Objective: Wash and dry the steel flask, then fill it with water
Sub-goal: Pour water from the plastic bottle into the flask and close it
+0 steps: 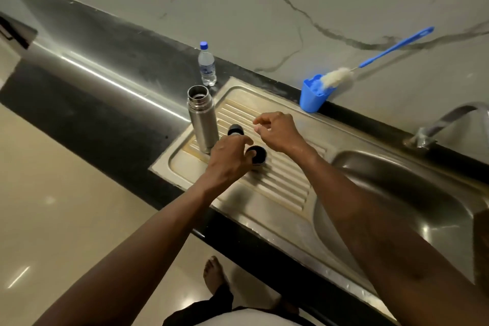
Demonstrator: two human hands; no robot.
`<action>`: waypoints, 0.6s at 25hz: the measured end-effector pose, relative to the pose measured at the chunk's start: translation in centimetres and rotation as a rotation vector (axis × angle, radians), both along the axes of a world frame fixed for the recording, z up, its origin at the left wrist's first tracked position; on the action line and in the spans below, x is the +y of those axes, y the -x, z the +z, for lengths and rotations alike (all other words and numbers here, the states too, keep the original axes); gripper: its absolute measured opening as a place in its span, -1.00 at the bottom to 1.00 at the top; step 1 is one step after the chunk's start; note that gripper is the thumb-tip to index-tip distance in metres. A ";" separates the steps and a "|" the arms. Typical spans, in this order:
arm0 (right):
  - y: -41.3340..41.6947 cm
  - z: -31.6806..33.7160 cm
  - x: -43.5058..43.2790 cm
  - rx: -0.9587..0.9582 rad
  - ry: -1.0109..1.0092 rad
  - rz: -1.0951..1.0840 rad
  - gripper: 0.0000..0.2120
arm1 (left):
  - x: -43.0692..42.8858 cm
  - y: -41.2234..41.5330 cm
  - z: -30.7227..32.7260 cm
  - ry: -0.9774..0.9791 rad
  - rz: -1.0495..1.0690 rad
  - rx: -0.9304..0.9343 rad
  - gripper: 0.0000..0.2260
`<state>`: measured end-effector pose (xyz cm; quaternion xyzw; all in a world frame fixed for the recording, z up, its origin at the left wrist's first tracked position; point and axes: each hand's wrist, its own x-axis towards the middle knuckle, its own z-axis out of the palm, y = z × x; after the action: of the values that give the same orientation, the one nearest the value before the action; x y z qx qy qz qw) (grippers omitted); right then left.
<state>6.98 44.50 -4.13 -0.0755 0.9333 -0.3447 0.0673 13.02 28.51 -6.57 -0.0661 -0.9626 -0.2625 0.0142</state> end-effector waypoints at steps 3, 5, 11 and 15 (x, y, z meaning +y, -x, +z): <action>2.6 -2.9 -3.1 -0.101 -0.081 0.069 -0.55 | -2.0 -0.1 -1.2 -0.061 0.121 -0.064 -0.72; 3.8 -4.8 -4.4 -0.118 -0.203 0.162 -0.33 | -3.0 -0.1 -1.9 -0.080 0.168 -0.106 -0.70; 5.0 -7.7 -6.7 -0.146 -0.295 0.168 -0.31 | -4.5 0.3 -3.5 -0.134 0.247 -0.180 -0.65; 5.0 -6.5 -6.4 -0.103 -0.285 0.166 -0.63 | -4.5 1.1 -3.7 -0.122 0.291 -0.194 -0.73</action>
<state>1.94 38.09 -10.67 -0.1244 0.9586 -0.2053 0.1534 11.92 24.00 -10.31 0.1004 -0.9411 -0.3207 -0.0369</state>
